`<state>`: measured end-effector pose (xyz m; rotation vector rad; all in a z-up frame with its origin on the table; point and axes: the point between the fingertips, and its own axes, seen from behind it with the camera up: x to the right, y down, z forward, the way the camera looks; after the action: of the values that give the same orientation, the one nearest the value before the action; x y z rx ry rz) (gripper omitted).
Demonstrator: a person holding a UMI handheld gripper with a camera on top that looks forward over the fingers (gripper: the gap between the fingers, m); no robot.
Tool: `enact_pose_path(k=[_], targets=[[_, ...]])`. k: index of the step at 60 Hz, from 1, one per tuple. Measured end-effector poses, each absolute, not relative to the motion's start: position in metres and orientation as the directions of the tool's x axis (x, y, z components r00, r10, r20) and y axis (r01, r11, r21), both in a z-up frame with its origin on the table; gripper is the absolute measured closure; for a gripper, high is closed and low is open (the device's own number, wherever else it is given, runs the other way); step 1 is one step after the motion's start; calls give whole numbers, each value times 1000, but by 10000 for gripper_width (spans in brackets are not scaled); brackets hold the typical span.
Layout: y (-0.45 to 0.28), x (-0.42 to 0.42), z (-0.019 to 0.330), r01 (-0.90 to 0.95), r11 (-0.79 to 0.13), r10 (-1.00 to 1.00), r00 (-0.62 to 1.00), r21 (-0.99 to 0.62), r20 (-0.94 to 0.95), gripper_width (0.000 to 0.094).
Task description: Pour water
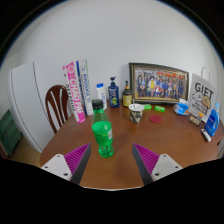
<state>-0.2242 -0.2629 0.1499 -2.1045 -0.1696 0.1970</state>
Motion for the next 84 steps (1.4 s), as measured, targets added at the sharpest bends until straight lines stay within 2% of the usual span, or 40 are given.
enact_pose_path(k=[14, 19, 26, 29, 40, 44, 50, 60, 65, 71, 77, 84], targets=[[-192, -274, 114, -19, -437, 127, 988, -900, -82, 77], [-171, -276, 100, -34, -409, 98, 992, -912, -81, 112], [-154, -274, 89, -40, -382, 58, 996, -923, -68, 262], [-151, -272, 88, -37, -368, 44, 997, -929, -57, 386], [-149, -271, 92, -20, -333, 52, 998, -943, -40, 558], [-147, -274, 99, 2, -317, 74, 997, -948, -23, 610], [-137, -284, 123, -6, -288, 90, 995, -958, -34, 610], [-97, -302, 191, -263, -240, 110, 949, -934, -296, 611], [-67, -312, 222, -482, -247, 120, 846, -841, -520, 611], [-30, -314, 246, -714, -282, 114, 639, -642, -761, 611], [7, -314, 252, -883, -321, 65, 341, -343, -938, 611], [45, -302, 244, -946, -324, -9, 5, -2, -1000, 610]])
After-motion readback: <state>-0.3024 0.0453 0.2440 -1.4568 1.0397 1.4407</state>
